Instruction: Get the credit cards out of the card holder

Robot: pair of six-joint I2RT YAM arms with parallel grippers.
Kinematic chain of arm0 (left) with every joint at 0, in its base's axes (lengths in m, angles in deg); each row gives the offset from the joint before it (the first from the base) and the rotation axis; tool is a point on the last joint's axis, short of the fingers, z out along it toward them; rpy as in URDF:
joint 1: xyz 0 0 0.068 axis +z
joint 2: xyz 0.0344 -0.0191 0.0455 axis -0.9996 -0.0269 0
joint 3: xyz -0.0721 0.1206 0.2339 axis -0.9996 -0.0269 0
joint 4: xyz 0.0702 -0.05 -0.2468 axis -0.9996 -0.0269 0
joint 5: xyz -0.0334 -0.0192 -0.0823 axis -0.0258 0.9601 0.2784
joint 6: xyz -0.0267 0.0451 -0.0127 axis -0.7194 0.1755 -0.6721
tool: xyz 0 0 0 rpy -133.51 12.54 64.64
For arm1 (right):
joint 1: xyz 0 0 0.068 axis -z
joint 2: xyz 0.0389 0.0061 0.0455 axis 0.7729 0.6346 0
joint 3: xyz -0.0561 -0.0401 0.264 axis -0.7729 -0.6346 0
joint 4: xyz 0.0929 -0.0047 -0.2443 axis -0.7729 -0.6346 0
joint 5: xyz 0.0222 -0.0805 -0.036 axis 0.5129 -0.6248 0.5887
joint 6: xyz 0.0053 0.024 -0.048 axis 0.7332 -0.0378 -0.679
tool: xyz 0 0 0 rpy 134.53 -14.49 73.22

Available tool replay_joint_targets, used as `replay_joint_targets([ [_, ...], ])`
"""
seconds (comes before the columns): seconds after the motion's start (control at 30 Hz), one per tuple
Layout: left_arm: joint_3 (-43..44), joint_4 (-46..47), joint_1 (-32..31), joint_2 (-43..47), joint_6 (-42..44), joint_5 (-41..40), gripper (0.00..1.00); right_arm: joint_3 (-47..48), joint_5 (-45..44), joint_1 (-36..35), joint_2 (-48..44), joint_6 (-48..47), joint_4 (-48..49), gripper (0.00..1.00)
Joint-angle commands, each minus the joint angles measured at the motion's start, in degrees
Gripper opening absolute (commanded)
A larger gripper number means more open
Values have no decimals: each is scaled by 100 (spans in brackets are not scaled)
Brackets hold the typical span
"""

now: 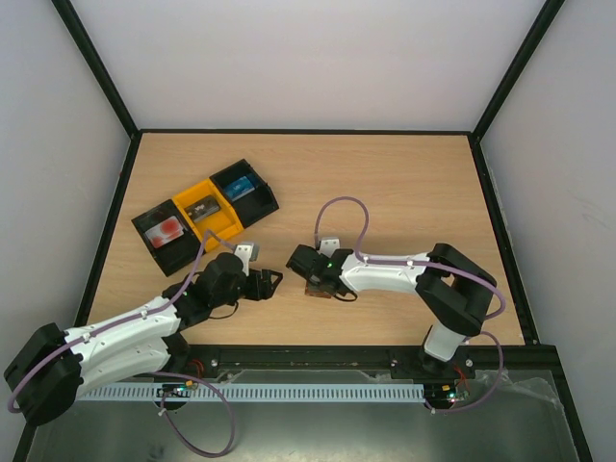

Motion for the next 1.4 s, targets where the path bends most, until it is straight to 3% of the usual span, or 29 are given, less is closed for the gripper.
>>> replay_joint_targets([
  [0.0, -19, 61, -20, -31, 41, -112, 75, -179, -98, -10, 159, 70, -111, 15],
  [0.2, -10, 159, -17, -167, 18, -88, 75, -169, -209, -9, -34, 42, -90, 2],
  [0.6, -85, 319, -21, -294, -54, -39, 74, -557, -9, -14, -390, -150, 544, 2],
  [1.1, -44, 916, -22, -1071, -154, 547, 72, -1634, 855, -12, -2448, -417, 2439, 2],
  [1.37, -44, 1371, -21, -1216, -210, 960, 71, -1900, 1158, -9, -2829, -426, 2967, 2],
])
